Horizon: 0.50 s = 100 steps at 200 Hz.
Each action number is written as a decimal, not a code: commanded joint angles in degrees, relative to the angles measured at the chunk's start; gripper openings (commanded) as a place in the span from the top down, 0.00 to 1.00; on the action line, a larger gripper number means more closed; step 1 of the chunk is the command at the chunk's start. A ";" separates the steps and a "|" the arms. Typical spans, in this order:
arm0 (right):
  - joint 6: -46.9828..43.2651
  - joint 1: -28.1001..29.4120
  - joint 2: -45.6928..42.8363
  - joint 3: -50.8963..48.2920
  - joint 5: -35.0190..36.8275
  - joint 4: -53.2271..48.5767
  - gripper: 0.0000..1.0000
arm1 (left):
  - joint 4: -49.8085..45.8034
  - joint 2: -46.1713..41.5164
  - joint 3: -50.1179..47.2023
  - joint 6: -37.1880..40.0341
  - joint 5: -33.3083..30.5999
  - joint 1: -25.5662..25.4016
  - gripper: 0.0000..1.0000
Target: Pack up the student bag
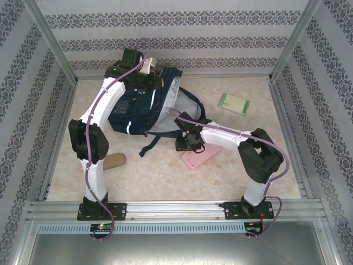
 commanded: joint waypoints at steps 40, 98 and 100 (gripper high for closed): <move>2.18 -0.82 -10.40 -13.12 2.60 -3.66 0.59 | 3.65 -2.28 -0.38 0.81 0.46 0.12 1.00; 2.01 -3.51 -19.84 -17.87 4.80 -6.18 0.58 | 3.65 -1.63 0.33 0.33 1.17 0.14 1.00; 2.05 -3.56 -20.24 -17.74 4.89 -6.40 0.58 | 3.60 -1.64 0.33 0.35 1.17 0.16 1.00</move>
